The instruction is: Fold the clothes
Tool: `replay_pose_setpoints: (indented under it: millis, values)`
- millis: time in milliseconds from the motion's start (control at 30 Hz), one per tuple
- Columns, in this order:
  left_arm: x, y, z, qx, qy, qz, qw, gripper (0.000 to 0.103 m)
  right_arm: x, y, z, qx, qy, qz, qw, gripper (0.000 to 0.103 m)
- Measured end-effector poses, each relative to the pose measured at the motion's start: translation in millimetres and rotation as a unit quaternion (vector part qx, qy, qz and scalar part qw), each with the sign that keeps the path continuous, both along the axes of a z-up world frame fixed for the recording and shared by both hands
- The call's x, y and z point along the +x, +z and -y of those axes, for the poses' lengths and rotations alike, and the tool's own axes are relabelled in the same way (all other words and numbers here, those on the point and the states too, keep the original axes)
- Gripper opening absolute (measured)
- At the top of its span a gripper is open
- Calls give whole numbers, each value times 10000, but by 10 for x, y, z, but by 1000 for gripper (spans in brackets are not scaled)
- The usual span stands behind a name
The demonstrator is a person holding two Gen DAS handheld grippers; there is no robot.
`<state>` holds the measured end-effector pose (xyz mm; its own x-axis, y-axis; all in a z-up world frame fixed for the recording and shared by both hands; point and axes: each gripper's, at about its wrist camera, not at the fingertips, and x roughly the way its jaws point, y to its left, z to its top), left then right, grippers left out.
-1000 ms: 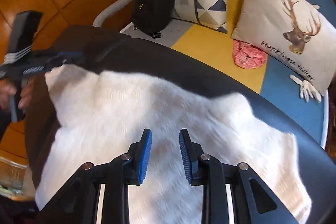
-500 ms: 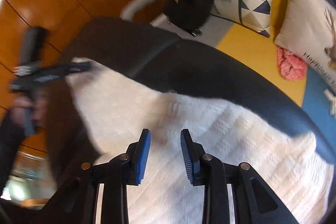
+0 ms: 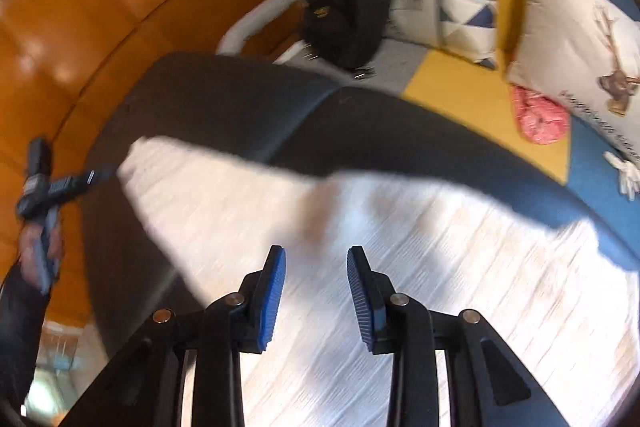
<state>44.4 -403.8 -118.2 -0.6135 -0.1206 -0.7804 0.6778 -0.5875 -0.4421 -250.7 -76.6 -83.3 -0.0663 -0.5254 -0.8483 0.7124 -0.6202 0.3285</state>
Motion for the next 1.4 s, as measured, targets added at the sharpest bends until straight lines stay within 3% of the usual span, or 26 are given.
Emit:
replay_pose_setpoints:
  millis: [133, 233, 400, 533, 667, 833, 900, 933, 967, 1067, 1167, 1233, 1333, 1400]
  values:
    - [276, -154, 490, 642, 235, 18, 9977, 26, 286, -77, -59, -128, 48, 158, 9998, 33]
    - [325, -326, 645, 894, 320, 114, 9954, 26, 399, -205, -41, -140, -92, 275, 9995, 33]
    - [257, -625, 831, 1601, 506, -146, 9857, 35, 520, -290, 24, -108, -235, 417, 9988, 33]
    - [198, -680, 884, 1682, 607, -275, 9835, 39, 543, -216, 67, -186, -263, 360, 9988, 33]
    - [91, -644, 902, 1884, 691, -511, 9783, 67, 525, -182, 152, -143, -294, 246, 9992, 33]
    - [-17, -590, 858, 1685, 798, -247, 9821, 70, 367, -309, 145, -30, -822, 280, 9962, 33]
    - [-42, -582, 824, 1769, 804, -184, 9808, 70, 327, -332, 89, -48, -1037, 324, 9941, 33]
    - [-48, -591, 808, 1857, 792, -182, 9792, 66, 317, -336, 59, -70, -1119, 349, 9931, 33]
    - [-75, -609, 781, 1900, 734, -101, 9790, 47, 318, -329, 29, -93, -1175, 363, 9924, 33]
    - [-175, -656, 700, 1726, 639, 311, 9824, 6, 329, -305, -42, -128, -1288, 369, 9909, 33]
    - [-153, -497, 594, 1145, 756, 43, 9905, 4, 345, -271, -40, -28, -1271, 264, 9915, 33]
    - [6, -258, 445, 763, 912, -471, 9918, 4, 337, -180, -57, -93, -1278, 122, 9917, 33]
    - [286, 100, 115, -11, 966, -903, 9912, 4, 285, -60, -90, -249, -1356, -47, 9904, 33]
    - [414, 85, -11, -239, 982, -774, 9919, 4, 163, -166, -85, -213, -1512, 93, 9882, 33]
